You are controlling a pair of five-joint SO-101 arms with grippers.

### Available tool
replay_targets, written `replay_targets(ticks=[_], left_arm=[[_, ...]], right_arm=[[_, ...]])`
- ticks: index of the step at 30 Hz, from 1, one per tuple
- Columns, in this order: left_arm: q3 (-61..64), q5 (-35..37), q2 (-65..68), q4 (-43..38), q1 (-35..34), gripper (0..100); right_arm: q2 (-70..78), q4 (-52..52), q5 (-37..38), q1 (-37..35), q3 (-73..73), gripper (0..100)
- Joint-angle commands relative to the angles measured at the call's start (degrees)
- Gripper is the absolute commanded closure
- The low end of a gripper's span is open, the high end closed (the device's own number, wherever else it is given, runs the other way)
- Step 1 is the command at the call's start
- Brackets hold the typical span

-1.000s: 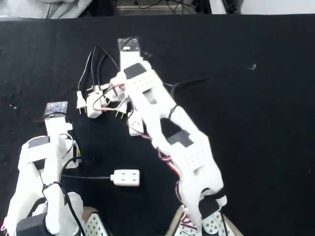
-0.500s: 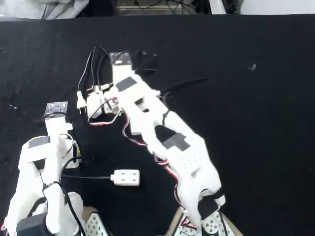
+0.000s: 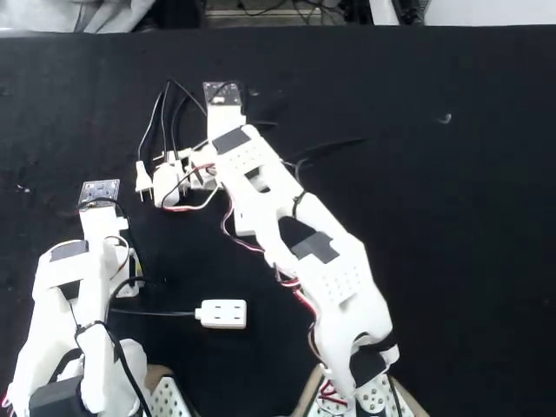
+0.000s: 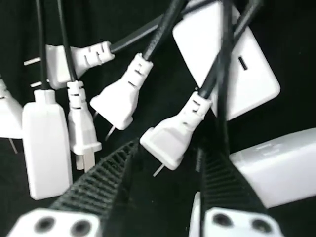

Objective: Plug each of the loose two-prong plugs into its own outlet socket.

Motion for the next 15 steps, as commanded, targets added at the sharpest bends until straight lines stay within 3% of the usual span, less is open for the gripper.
replay_targets(ticks=[1,5,15], left_arm=[[0.2,0.3,0.4,-2.7,-1.4,86],[0.2,0.3,0.4,-2.7,-1.4,86],[0.2,0.3,0.4,-2.7,-1.4,86]], right_arm=[[-3.3,-0.9,1.2,1.4,-3.2,80.9],[-1.5,-1.8,0.8,1.7,-2.9,98.2],[-7.5,4.3,-1.2,1.1,2.0,98.8]])
